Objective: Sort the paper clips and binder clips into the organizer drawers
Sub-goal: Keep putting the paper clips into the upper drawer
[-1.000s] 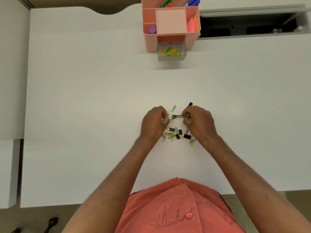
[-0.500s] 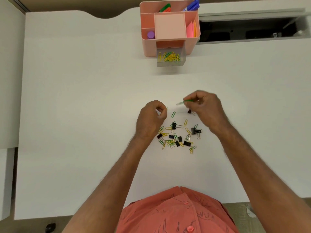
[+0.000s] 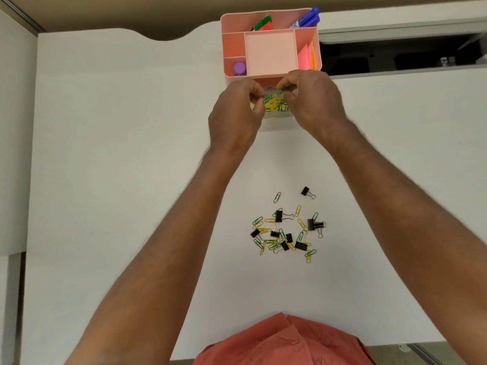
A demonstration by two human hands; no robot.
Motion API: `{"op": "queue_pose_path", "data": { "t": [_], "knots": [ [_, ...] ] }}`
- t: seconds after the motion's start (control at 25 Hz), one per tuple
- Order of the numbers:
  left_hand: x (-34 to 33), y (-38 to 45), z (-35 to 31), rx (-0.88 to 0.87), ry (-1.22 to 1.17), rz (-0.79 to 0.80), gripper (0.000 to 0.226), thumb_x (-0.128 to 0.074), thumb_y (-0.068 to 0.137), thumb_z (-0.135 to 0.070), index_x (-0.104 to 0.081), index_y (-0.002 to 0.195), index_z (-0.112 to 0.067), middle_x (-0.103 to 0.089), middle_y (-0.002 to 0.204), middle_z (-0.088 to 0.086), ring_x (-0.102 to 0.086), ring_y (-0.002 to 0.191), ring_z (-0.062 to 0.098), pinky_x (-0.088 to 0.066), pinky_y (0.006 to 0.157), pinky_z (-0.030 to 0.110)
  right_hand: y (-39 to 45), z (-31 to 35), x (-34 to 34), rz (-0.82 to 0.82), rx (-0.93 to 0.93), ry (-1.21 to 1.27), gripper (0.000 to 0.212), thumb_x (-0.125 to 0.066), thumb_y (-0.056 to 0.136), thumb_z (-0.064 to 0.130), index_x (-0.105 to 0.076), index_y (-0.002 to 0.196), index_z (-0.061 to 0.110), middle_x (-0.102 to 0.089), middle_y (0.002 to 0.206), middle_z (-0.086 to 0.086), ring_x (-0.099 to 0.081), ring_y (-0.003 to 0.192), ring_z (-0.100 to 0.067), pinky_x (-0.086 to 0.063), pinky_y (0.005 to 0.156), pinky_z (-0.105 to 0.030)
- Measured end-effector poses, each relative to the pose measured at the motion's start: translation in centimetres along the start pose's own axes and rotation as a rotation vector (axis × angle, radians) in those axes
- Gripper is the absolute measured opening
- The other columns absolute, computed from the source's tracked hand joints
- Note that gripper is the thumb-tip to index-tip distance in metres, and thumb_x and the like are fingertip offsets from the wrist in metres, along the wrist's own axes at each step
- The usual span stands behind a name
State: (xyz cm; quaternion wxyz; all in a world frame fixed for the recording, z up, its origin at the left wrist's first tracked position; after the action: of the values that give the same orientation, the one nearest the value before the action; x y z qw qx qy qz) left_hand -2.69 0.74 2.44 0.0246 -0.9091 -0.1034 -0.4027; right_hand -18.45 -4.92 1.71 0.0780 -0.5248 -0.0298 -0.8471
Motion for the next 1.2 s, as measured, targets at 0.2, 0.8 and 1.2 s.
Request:
{"op": "queue_pose_path", "data": {
  "t": [0.2,0.8,1.2],
  "knots": [
    [-2.2,2.6,-0.6,-0.091,0.226,0.078,0.012,-0.061,0.094,-0.024,-0.071,0.101,-0.027,-0.071,0.102,-0.008,-0.064,0.096,0.014,-0.058,0.073,0.038,-2.1,-1.2,0.6,-0.165,-0.005,0.245,0.018,-0.062,0.095,0.019,-0.075,0.107,0.023,-0.072,0.109,0.009,-0.065,0.099,-0.008,-0.055,0.086,-0.027],
    [-3.1,-19.0,6.4,0.096,0.190,0.462,0.025,-0.066,0.094,-0.033,-0.060,0.116,-0.022,-0.058,0.111,-0.005,-0.053,0.110,0.018,-0.053,0.083,0.038,-24.7,-6.3,-4.6,0.288,-0.032,-0.058,0.038,-0.066,0.093,0.017,-0.066,0.131,0.024,-0.064,0.120,0.004,-0.053,0.108,-0.023,-0.048,0.087,-0.037],
    [-3.8,-21.3,5.1,0.083,0.318,0.481,0.025,-0.068,0.094,-0.029,-0.059,0.113,-0.017,-0.059,0.113,0.002,-0.055,0.108,0.023,-0.044,0.077,0.033,-25.1,-4.5,-4.8,0.310,0.002,-0.186,0.045,-0.067,0.090,0.047,-0.066,0.127,0.021,-0.066,0.117,-0.001,-0.053,0.110,-0.026,-0.044,0.087,-0.039]
  ]
}}
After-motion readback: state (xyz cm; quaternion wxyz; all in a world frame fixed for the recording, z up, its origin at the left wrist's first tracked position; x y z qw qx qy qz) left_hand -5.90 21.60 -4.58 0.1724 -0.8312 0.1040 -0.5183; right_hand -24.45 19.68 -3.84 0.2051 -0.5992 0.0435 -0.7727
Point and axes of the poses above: each hand's wrist, its own y-axis towards the middle knuckle, its own x-axis out of the back of the hand, z = x × y, the point moved 3 cm from there along y, towards the middle knuckle
